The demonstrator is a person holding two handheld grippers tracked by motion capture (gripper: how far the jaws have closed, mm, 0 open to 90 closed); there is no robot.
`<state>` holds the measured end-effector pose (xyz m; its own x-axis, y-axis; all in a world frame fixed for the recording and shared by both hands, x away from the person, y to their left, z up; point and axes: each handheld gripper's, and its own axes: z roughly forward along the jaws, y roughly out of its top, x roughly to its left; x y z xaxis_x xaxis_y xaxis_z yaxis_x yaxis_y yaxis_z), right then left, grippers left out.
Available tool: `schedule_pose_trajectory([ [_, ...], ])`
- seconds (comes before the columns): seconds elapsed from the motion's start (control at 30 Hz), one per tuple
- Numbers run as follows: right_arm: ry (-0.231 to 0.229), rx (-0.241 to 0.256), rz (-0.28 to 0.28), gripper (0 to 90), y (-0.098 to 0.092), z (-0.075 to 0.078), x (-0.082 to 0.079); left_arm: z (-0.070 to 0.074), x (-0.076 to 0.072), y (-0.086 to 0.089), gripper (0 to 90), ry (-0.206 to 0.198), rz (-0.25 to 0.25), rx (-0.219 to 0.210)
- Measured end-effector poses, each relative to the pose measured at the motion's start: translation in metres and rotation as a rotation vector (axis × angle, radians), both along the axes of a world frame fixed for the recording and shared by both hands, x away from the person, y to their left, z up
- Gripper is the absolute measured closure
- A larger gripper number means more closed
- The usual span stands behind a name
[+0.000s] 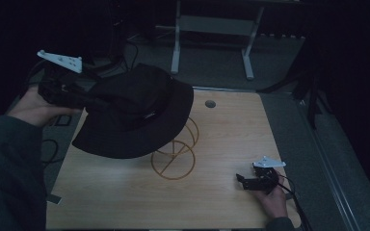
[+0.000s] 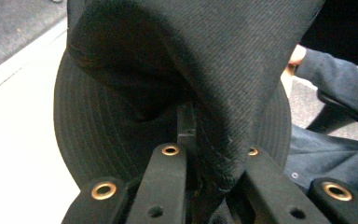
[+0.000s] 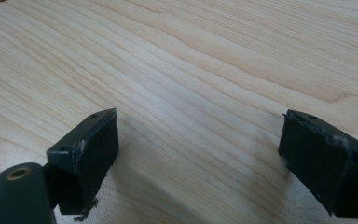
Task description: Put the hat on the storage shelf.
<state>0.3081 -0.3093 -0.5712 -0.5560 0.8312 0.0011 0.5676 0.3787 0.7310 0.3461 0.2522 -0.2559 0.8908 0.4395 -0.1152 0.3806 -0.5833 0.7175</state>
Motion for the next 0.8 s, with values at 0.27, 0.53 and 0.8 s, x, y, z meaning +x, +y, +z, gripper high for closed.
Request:
schedule_pose_trajectory([
  [0.27, 0.000, 0.000, 0.000, 11.8, 0.000, 0.000, 0.000, -0.005, 0.006, -0.022, 87.8, 0.004, -0.004, 0.027],
  [0.53, -0.001, -0.001, 0.001, 11.8, 0.000, 0.000, 0.000, -0.011, 0.009, -0.042, 87.7, -0.004, -0.004, 0.054],
  [0.8, -0.001, -0.001, 0.001, 11.8, 0.000, 0.000, 0.000, -0.020, 0.012, -0.062, 87.1, -0.016, -0.004, 0.122],
])
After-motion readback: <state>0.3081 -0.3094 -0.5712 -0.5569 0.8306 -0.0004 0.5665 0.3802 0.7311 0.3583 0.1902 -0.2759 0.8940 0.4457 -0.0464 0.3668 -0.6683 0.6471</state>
